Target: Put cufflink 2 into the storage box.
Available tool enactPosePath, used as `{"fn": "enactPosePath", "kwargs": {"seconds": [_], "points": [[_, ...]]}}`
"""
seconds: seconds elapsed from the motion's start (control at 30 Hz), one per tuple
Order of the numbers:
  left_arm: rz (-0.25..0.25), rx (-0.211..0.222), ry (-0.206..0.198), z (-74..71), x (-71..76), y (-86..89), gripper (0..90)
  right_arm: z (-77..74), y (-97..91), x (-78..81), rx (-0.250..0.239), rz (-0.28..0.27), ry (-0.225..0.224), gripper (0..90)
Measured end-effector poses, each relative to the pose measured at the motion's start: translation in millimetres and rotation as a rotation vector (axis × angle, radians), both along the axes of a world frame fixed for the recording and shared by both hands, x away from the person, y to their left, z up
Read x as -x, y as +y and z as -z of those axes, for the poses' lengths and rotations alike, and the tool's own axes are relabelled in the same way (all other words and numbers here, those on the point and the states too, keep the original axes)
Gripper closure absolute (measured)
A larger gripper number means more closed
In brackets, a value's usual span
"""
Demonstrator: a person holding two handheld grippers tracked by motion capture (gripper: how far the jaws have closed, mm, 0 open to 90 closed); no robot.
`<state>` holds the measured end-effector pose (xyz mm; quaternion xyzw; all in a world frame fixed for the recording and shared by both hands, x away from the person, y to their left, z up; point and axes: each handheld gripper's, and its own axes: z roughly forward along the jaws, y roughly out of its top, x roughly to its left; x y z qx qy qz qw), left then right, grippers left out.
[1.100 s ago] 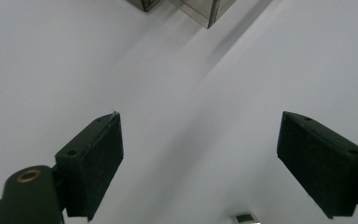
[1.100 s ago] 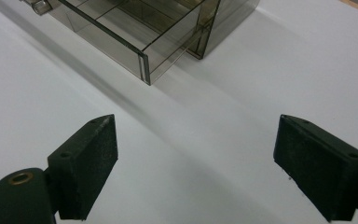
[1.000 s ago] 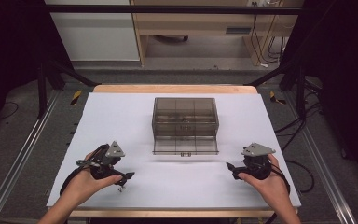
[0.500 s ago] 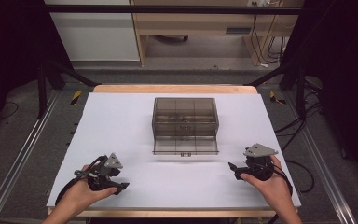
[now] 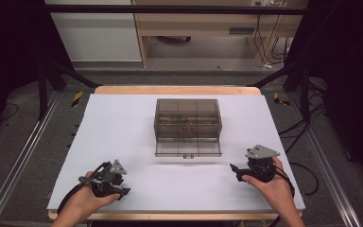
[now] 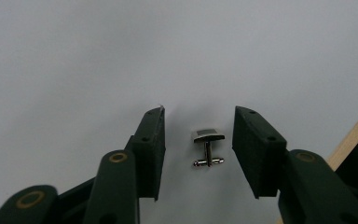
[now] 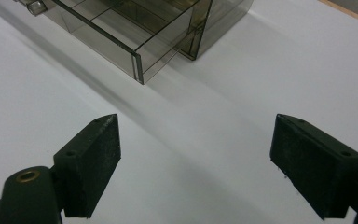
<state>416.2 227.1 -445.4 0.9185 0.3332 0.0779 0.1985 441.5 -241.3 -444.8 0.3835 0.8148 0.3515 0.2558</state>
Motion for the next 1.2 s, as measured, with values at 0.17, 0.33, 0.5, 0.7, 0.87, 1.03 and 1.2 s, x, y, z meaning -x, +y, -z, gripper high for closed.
{"fn": "enactPosePath", "kwargs": {"seconds": [0.17,0.33,0.5,0.7,0.87,1.03,1.2], "points": [[-0.004,0.008,0.007,2.9,0.4,-1.2,59.5,-0.3,-0.4,0.7,0.002,0.0,-0.003,16.5],[-0.005,0.012,0.015,4.2,-0.7,-1.4,61.6,-0.1,-0.2,1.0,0.006,0.001,0.001,16.6],[-0.012,0.017,0.014,5.5,-1.2,-4.6,62.4,0.2,1.5,0.9,0.005,-0.001,0.002,16.8],[-0.019,0.011,0.012,5.6,-1.3,-3.9,65.1,0.2,2.0,1.2,0.011,-0.012,-0.002,17.0],[-0.018,0.01,0.011,5.5,-1.7,-2.8,70.0,0.1,1.5,1.6,0.011,-0.009,-0.003,17.1],[-0.002,0.011,0.004,5.6,-0.8,-2.8,74.4,0.0,1.2,2.1,0.008,-0.004,0.0,17.2],[0.012,0.011,0.002,5.3,-0.6,-3.5,74.6,0.5,0.5,2.0,0.009,-0.005,-0.001,17.2]]}}
